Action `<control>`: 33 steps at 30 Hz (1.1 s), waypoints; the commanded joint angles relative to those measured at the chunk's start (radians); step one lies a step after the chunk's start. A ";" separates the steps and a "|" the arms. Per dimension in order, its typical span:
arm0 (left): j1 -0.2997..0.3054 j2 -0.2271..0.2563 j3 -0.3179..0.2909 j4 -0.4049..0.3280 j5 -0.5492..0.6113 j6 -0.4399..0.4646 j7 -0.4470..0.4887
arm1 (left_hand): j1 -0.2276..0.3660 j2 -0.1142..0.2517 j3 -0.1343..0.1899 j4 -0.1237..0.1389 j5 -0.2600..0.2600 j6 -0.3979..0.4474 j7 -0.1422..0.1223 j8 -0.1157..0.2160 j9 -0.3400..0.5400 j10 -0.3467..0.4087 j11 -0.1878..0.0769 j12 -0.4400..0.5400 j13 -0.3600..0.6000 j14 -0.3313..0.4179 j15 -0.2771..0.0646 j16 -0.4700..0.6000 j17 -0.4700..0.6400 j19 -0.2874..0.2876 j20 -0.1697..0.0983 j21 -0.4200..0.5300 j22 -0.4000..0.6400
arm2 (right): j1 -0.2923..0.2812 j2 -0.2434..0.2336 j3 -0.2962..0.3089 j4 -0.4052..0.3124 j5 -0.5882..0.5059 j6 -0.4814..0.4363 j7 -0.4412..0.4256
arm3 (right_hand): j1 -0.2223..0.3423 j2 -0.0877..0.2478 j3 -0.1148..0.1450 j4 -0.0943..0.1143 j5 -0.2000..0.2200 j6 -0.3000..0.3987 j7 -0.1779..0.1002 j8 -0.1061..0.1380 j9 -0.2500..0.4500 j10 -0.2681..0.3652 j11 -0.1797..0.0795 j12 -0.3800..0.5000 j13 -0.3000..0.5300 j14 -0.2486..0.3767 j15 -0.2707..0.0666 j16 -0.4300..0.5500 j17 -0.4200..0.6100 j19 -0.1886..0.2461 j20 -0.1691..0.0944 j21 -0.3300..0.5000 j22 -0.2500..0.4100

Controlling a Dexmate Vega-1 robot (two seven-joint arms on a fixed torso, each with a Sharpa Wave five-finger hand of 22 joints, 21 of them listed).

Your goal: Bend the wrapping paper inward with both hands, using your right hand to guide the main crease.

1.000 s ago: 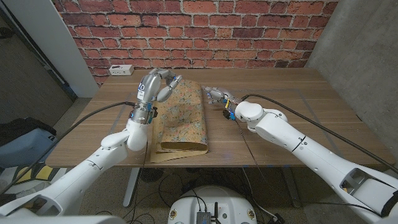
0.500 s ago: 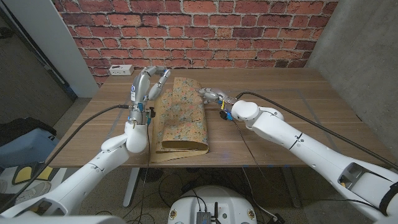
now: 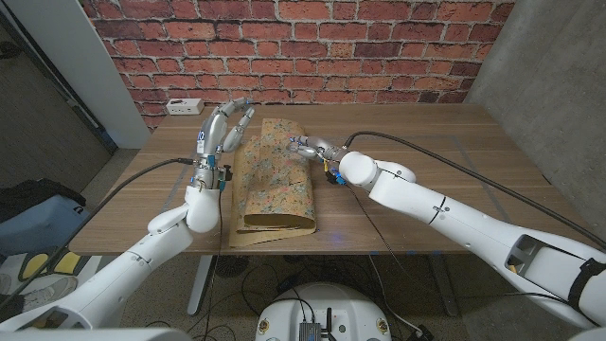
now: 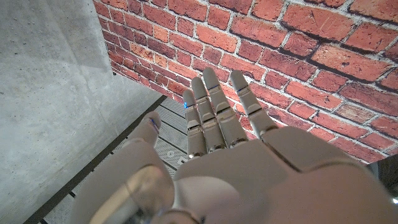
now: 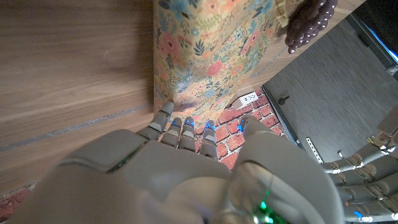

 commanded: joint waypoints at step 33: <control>0.068 -0.011 -0.056 0.007 -0.207 -0.099 -0.162 | -0.084 -0.011 0.026 0.006 -0.001 -0.065 -0.025 -0.093 -0.086 -0.101 -0.006 -0.147 -0.110 -0.111 0.003 -0.102 -0.122 -0.060 0.033 -0.046 -0.085 | 0.225 0.295 -0.197 0.440 -0.370 0.025 0.118 | 0.028 -0.011 0.026 -0.046 -0.003 -0.022 -0.027 -0.013 0.001 -0.062 -0.070 0.000 -0.006 -0.073 -0.025 0.023 -0.049 0.001 0.007 -0.088 0.007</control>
